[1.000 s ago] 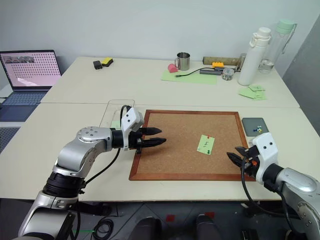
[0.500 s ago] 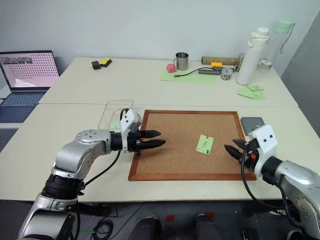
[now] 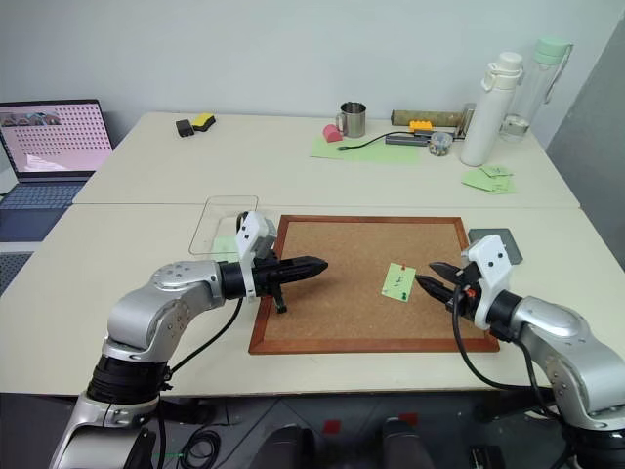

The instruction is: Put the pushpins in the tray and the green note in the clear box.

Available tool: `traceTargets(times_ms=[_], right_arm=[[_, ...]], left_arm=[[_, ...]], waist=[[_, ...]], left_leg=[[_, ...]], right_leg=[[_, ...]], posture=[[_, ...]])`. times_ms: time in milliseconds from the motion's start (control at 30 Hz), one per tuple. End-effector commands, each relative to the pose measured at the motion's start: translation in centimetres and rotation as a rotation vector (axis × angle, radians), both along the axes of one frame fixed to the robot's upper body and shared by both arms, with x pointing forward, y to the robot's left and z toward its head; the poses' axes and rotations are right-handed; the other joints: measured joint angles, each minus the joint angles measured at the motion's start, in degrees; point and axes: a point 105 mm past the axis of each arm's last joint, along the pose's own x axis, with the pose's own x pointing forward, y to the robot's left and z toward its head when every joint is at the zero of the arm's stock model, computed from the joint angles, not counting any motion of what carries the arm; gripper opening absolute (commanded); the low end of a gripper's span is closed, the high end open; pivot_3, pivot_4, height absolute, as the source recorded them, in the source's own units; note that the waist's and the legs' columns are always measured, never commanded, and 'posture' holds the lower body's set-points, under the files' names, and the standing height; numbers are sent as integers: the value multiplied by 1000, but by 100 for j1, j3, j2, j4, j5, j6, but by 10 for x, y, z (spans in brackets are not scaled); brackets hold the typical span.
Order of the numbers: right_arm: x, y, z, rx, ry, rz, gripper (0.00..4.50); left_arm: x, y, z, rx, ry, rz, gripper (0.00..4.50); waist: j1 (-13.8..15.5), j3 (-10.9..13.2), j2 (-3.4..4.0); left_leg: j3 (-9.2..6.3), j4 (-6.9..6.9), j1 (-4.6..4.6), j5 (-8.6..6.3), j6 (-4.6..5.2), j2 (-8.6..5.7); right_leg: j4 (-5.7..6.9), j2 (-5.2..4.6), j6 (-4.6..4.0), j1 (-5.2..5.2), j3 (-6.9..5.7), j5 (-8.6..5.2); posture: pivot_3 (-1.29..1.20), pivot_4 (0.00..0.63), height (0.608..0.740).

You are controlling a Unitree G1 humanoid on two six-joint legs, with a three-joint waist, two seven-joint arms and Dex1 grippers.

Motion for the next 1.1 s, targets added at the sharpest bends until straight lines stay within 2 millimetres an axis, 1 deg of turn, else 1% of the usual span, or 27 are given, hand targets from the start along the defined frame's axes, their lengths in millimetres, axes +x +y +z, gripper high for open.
traceTargets(times_ms=[33, 167, 300, 467, 567, 667, 833, 867, 933, 967, 1067, 1100], right_arm=[[12, 5, 1, -11, -56, 5, 1753], [26, 11, -9, 0, -48, -9, 1753], [40, 16, -20, 4, -36, -22, 1753], [59, 23, -28, 8, -38, -55, 1753], [67, 25, -34, 8, -32, -61, 1753], [72, 25, -42, 5, -16, -77, 1753], [75, 24, -47, 16, -3, -90, 1753], [75, 24, -47, 23, -4, -96, 1417], [76, 23, -47, 36, -5, -103, 1091], [76, 23, -47, 40, -7, -104, 799], [77, 24, -46, 43, -12, -105, 111], [77, 23, -46, 44, -15, -109, 3]], left_arm=[[-4, -13, -3, -3, -48, -14, 53], [-6, -22, -22, -5, -26, -5, 53], [2, -22, -47, 40, -10, 56, 53], [0, -22, -73, 125, -13, 64, 53], [-2, -25, -78, 137, -23, 57, 53], [-4, -27, -78, 124, -23, 53, 53], [-6, -26, -76, 120, -20, 50, 53], [-6, -25, -76, 120, -19, 48, 0], [-7, -25, -75, 120, -17, 46, 0], [-8, -25, -75, 119, -16, 45, 0], [-8, -26, -74, 116, -14, 43, 0], [-8, -26, -74, 113, -12, 42, 0]], waist=[[2, 0, 0], [3, 0, 0], [-1, -1, 1], [1, -3, 3], [8, -7, 9], [13, -10, 10], [6, -15, 17], [5, -15, 17], [4, -16, 18], [2, -16, 18], [1, -16, 18], [0, -16, 18]], left_leg=[[0, 0, 0, 0, 0, 0], [1, 1, 0, 0, 0, 0], [3, 0, 2, 0, 0, 0], [6, -1, 2, 0, 0, 0], [6, 0, 3, 0, 0, 0], [8, 1, 4, 0, 0, -2], [7, 0, 6, 0, 0, -3], [7, 0, 7, 0, 0, -3], [6, 0, 7, 0, 0, -2], [7, 0, 7, 0, 0, -2], [6, -1, 7, 0, 0, -2], [6, -1, 7, 0, 0, -1]], right_leg=[[0, 0, 0, 0, -1, 0], [1, 0, -1, 0, -1, 1], [2, 0, -1, 0, 1, 1], [2, 0, -2, -1, 1, 1], [2, -1, -2, 1, 1, 1], [1, -4, -2, 4, 1, 2], [2, -5, -1, 5, 0, 2], [3, -5, -1, 5, 0, 2], [3, -5, -1, 6, 0, 2], [2, -5, -1, 6, 0, 2], [2, -5, -1, 5, 0, 2], [2, -5, -1, 5, -1, 2]], posture=[[0, 150, 740], [0, 150, 740], [0, 150, 740], [0, 150, 740], [0, 150, 740], [0, 150, 740], [0, 150, 740], [0, 150, 740], [0, 150, 740], [0, 150, 740], [0, 150, 740], [0, 150, 740]])
